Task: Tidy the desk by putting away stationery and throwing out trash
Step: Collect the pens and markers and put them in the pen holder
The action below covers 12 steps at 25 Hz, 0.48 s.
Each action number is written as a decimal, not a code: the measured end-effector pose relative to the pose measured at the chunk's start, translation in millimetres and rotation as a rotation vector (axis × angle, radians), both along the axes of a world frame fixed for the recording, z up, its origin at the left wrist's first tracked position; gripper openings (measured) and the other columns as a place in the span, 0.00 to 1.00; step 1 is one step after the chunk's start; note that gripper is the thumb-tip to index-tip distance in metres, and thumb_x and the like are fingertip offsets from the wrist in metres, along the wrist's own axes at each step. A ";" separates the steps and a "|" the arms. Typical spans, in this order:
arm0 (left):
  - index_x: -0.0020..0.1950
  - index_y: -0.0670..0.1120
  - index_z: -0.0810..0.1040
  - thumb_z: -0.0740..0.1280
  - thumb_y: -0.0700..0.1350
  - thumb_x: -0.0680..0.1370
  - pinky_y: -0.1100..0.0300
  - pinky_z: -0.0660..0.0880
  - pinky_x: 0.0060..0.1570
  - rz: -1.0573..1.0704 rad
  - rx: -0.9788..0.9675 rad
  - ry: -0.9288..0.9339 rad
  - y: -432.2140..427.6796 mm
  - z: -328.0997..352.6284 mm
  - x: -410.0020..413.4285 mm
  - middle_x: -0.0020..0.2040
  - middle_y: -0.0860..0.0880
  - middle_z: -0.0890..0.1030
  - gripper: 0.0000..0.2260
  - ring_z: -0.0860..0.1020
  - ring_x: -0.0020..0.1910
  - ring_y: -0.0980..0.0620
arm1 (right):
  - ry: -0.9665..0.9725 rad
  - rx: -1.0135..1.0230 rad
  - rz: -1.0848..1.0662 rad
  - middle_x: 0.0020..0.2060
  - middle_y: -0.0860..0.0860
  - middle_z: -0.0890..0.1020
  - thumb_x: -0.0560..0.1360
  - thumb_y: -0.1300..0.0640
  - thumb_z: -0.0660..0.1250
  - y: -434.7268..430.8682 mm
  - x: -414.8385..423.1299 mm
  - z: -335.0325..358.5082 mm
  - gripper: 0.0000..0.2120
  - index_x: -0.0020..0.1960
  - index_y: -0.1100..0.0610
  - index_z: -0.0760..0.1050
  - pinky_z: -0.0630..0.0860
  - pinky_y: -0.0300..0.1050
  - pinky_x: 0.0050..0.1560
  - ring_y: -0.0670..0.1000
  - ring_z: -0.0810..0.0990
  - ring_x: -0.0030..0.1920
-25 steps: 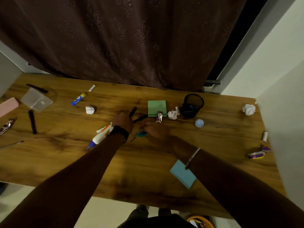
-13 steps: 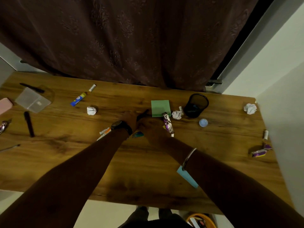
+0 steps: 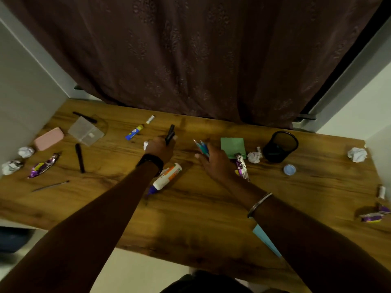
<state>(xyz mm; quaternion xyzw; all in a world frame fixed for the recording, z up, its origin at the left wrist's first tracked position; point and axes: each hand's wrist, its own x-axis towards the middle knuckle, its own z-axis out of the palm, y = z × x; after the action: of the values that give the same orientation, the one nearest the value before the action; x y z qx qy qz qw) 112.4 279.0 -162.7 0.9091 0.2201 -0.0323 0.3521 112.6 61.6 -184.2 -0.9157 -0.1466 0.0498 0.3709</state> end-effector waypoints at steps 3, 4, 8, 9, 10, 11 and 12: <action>0.55 0.45 0.79 0.66 0.51 0.81 0.43 0.83 0.44 0.126 -0.127 -0.051 33.9 2.3 -15.2 0.45 0.41 0.85 0.10 0.84 0.42 0.41 | 0.074 0.079 -0.018 0.47 0.49 0.81 0.79 0.44 0.71 21.4 9.3 1.4 0.18 0.61 0.56 0.79 0.71 0.42 0.45 0.50 0.79 0.47; 0.57 0.45 0.79 0.67 0.49 0.81 0.47 0.81 0.46 0.148 -0.089 -0.075 43.6 2.7 -21.6 0.47 0.44 0.84 0.09 0.82 0.44 0.42 | 0.078 0.076 -0.035 0.40 0.47 0.78 0.78 0.44 0.72 28.3 11.9 1.7 0.14 0.52 0.54 0.79 0.70 0.42 0.41 0.47 0.77 0.41; 0.44 0.45 0.79 0.69 0.58 0.78 0.56 0.71 0.39 0.257 -0.024 -0.055 76.7 -5.2 -47.1 0.36 0.48 0.78 0.16 0.76 0.37 0.46 | 0.134 0.074 -0.008 0.32 0.46 0.75 0.77 0.40 0.71 68.1 16.2 0.6 0.16 0.38 0.49 0.73 0.70 0.42 0.33 0.47 0.76 0.33; 0.42 0.46 0.79 0.69 0.60 0.78 0.55 0.73 0.38 0.297 -0.018 -0.019 85.2 -8.3 -50.2 0.34 0.47 0.78 0.18 0.76 0.36 0.45 | 0.134 0.067 0.017 0.34 0.48 0.78 0.77 0.39 0.70 78.7 17.6 2.0 0.16 0.41 0.50 0.75 0.74 0.43 0.35 0.49 0.79 0.36; 0.41 0.45 0.79 0.69 0.59 0.78 0.53 0.76 0.39 0.330 -0.012 0.002 95.0 -10.4 -50.7 0.35 0.46 0.79 0.18 0.79 0.37 0.43 | 0.118 0.055 0.043 0.38 0.50 0.81 0.78 0.39 0.69 90.9 20.3 4.1 0.16 0.45 0.52 0.78 0.78 0.46 0.38 0.51 0.82 0.41; 0.41 0.44 0.80 0.68 0.57 0.78 0.50 0.79 0.41 0.352 -0.017 -0.001 104.4 -12.8 -48.4 0.37 0.43 0.81 0.17 0.81 0.40 0.40 | 0.091 0.033 0.060 0.42 0.52 0.83 0.78 0.40 0.68 102.7 24.7 5.6 0.17 0.50 0.55 0.80 0.80 0.48 0.43 0.52 0.83 0.45; 0.42 0.42 0.81 0.67 0.55 0.79 0.47 0.81 0.43 0.365 -0.024 -0.017 115.0 -16.6 -43.8 0.39 0.41 0.82 0.16 0.82 0.42 0.38 | 0.070 0.000 0.069 0.46 0.54 0.84 0.80 0.42 0.68 114.7 30.5 6.3 0.17 0.54 0.56 0.81 0.80 0.49 0.46 0.53 0.83 0.49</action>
<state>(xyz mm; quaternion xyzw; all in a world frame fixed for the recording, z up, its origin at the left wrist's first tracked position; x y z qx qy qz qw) 68.7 393.9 -179.3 0.8499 0.3783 0.0371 0.3650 143.1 176.3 -177.9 -0.9079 -0.1650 0.0945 0.3737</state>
